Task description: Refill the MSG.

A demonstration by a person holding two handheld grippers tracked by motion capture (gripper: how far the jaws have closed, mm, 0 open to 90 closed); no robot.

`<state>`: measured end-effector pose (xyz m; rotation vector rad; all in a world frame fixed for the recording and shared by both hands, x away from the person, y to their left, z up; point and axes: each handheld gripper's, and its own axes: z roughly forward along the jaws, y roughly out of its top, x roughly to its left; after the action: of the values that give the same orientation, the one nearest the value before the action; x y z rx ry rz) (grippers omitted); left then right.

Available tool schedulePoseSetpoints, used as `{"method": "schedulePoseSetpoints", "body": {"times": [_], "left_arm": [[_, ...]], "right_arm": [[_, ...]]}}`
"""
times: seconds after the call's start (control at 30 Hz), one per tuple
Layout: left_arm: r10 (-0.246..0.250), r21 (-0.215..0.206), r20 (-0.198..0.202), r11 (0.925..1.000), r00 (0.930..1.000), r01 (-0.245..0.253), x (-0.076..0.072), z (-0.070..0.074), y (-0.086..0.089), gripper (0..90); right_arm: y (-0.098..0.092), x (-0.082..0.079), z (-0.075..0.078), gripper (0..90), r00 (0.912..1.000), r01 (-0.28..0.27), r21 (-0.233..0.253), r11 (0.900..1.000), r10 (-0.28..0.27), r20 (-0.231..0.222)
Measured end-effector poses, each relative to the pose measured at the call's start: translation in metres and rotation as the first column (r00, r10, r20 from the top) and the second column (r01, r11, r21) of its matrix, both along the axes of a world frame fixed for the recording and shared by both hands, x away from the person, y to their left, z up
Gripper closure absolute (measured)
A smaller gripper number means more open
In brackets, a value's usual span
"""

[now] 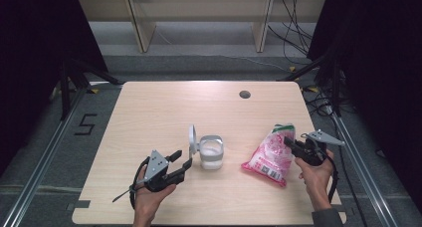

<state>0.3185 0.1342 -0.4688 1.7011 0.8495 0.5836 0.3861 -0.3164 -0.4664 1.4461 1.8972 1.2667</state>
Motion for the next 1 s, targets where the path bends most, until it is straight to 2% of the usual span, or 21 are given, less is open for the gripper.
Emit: {"method": "schedulePoseSetpoints", "body": {"times": [0.03, 0.07, 0.1, 0.13, 0.17, 0.2, 0.23, 0.27, 0.3, 0.33, 0.37, 0.43, 0.5, 0.57, 0.67, 0.77, 0.8, 0.87, 0.93, 0.97, 1.0], "left_arm": [[0.001, 0.001, 0.005, 1.0, 1.0, -0.001, 0.001, 0.0, 0.0, 62.6], [0.018, -0.011, 0.001, 0.9998, 0.9998, -0.018, 0.001, 0.0, 0.0, 64.4], [0.003, 0.0, 0.022, 1.0, 0.9998, -0.003, 0.004, 0.0, 0.0, 67.3], [0.003, 0.022, 0.021, 0.9998, 0.9998, -0.004, 0.005, 0.001, 0.001, 68.7], [0.006, 0.021, 0.019, 0.9998, 0.9998, -0.007, 0.005, 0.001, 0.001, 70.6], [0.004, 0.02, 0.017, 0.9998, 0.9999, -0.005, 0.006, 0.001, 0.001, 73.2], [0.001, 0.027, 0.021, 0.9996, 0.9998, -0.002, 0.008, 0.002, 0.002, 74.7], [0.011, 0.014, 0.019, 0.9998, 0.9998, -0.011, 0.009, 0.001, 0.001, 77.2], [0.014, 0.027, 0.02, 0.9995, 0.9997, -0.015, 0.011, 0.001, 0.002, 79.1], [0.015, 0.025, 0.022, 0.9996, 0.9996, -0.016, 0.012, 0.0, 0.002, 80.3], [0.019, 0.023, 0.027, 0.9996, 0.9995, -0.019, 0.012, 0.0, 0.002, 82.0], [0.021, 0.043, 0.038, 0.9988, 0.999, -0.023, 0.013, 0.002, 0.003, 84.4], [0.023, 0.041, 0.038, 0.9988, 0.999, -0.025, 0.013, 0.003, 0.004, 85.9], [0.02, 0.04, 0.036, 0.999, 0.9992, -0.021, 0.014, 0.003, 0.004, 87.4], [0.02, 0.036, 0.038, 0.9991, 0.9991, -0.022, 0.017, 0.004, 0.005, 88.7], [0.014, 0.042, 0.036, 0.999, 0.9993, -0.015, 0.019, 0.004, 0.006, 89.3], [0.019, 0.04, 0.027, 0.999, 0.9994, -0.02, 0.018, 0.005, 0.005, 89.3], [0.021, 0.038, 0.029, 0.999, 0.9994, -0.022, 0.018, 0.006, 0.004, 89.3], [0.023, 0.038, 0.029, 0.999, 0.9993, -0.024, 0.018, 0.007, 0.003, 89.4], [0.02, 0.048, 0.038, 0.9986, 0.9991, -0.022, 0.019, 0.008, 0.004, 89.4], [0.02, 0.05, 0.038, 0.9985, 0.9991, -0.022, 0.02, 0.009, 0.004, 89.4]], "right_arm": [[-0.003, 0.001, -0.001, 82.9, 0.9998, -0.007, -0.029, 1.0, 0.008, 0.018], [-0.003, 0.001, 0.0, 82.4, 0.9999, -0.01, -0.021, 1.0, 0.01, 0.01], [-0.003, 0.001, -0.001, 81.3, 0.9999, -0.009, -0.024, 1.0, 0.009, 0.009], [-0.002, -0.001, 0.0, 79.2, 0.9999, 0.006, -0.007, 1.0, -0.006, -0.012], [-0.004, 0.001, -0.002, 77.9, 0.9996, 0.001, -0.019, 1.0, -0.001, 0.028], [-0.003, -0.001, -0.003, 75.8, 0.9998, 0.016, 0.0, 1.0, -0.016, 0.011], [-0.004, 0.0, -0.005, 73.8, 0.9999, 0.012, -0.014, 1.0, -0.011, 0.012], [-0.006, 0.0, -0.006, 73.1, 0.9999, 0.009, -0.028, 1.0, -0.009, -0.012], [-0.008, 0.0, -0.008, 73.1, 0.9999, 0.011, -0.035, 0.999, -0.011, -0.002], [-0.006, -0.002, -0.009, 72.7, 0.9995, 0.021, -0.01, 1.0, -0.022, -0.022], [-0.009, 0.0, -0.009, 71.5, 0.9997, 0.016, -0.031, 0.999, -0.017, -0.02], [-0.008, -0.003, -0.008, 66.4, 0.9983, 0.051, -0.018, 0.999, -0.051, -0.028], [-0.008, -0.005, -0.007, 63.6, 0.9972, 0.066, -0.001, 0.998, -0.066, -0.033], [-0.012, -0.005, -0.007, 61.4, 0.9986, 0.051, -0.019, 0.999, -0.051, -0.01], [-0.012, -0.01, -0.005, 58.3, 0.9951, 0.097, 0.009, 0.995, -0.096, -0.023], [-0.017, -0.012, -0.004, 57.1, 0.9949, 0.101, 0.002, 0.995, -0.101, 0.004], [-0.016, -0.014, -0.004, 57.1, 0.9927, 0.12, 0.041, 0.992, -0.12, 0.011], [-0.02, -0.017, 0.0, 57.0, 0.9958, 0.085, 0.009, 0.996, -0.085, 0.034], [-0.016, -0.021, 0.002, 56.2, 0.9933, 0.106, 0.028, 0.994, -0.107, 0.044], [-0.015, -0.022, 0.003, 56.2, 0.9919, 0.102, 0.042, 0.994, -0.105, 0.073], [-0.015, -0.023, 0.004, 56.2, 0.9933, 0.085, 0.044, 0.995, -0.088, 0.075]]}}
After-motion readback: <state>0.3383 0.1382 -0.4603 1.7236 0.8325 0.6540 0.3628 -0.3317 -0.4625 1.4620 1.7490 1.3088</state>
